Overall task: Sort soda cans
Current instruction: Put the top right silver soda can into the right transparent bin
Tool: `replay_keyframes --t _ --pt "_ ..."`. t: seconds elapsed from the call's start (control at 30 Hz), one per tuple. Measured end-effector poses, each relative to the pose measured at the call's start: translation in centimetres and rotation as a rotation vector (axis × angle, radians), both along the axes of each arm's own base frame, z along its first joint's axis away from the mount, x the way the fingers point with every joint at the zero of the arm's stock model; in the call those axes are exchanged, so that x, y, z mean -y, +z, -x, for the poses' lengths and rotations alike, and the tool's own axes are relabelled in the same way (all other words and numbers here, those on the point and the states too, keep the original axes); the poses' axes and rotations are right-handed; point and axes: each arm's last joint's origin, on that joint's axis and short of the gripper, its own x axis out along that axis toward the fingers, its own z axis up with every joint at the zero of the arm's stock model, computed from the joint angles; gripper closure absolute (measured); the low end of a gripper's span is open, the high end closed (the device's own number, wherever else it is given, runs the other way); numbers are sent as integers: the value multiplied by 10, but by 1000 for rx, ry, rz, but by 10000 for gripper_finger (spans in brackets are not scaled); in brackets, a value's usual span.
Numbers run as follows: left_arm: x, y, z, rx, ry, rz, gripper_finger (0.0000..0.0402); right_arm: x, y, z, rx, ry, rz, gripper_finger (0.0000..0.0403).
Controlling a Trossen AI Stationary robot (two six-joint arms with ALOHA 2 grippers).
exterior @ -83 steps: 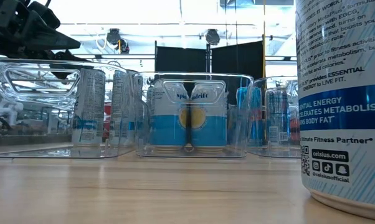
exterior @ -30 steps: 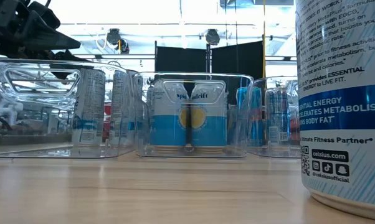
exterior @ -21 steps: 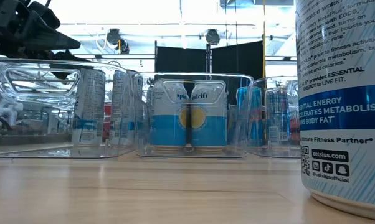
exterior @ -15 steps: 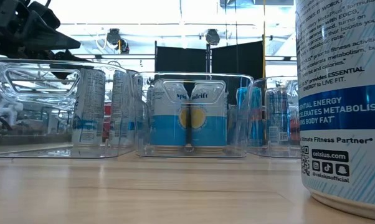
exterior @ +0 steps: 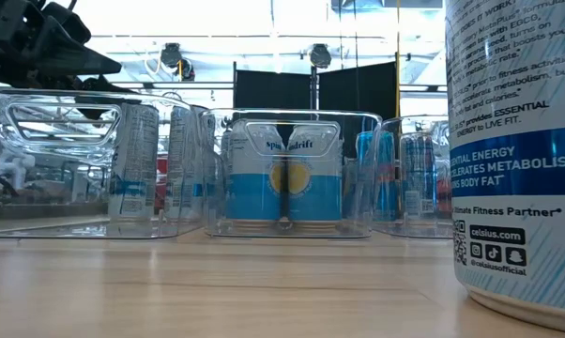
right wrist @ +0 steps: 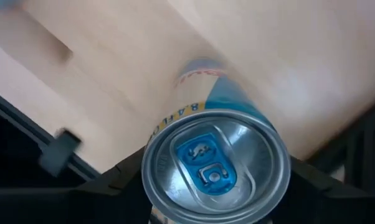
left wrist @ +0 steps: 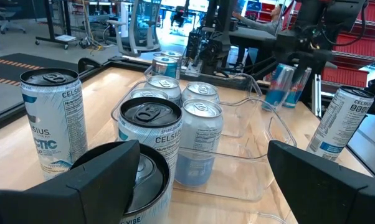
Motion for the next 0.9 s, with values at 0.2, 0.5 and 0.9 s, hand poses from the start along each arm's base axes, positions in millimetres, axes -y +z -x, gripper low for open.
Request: replay_keyframes --t 0.2,0.5,0.9 --pt "0 0 0 0 0 0 39 14 21 3 187 35 41 181" --pt "0 0 0 0 0 0 39 56 65 10 633 110 295 176" --pt "0 0 0 0 0 0 39 139 80 -26 470 -26 352 171"
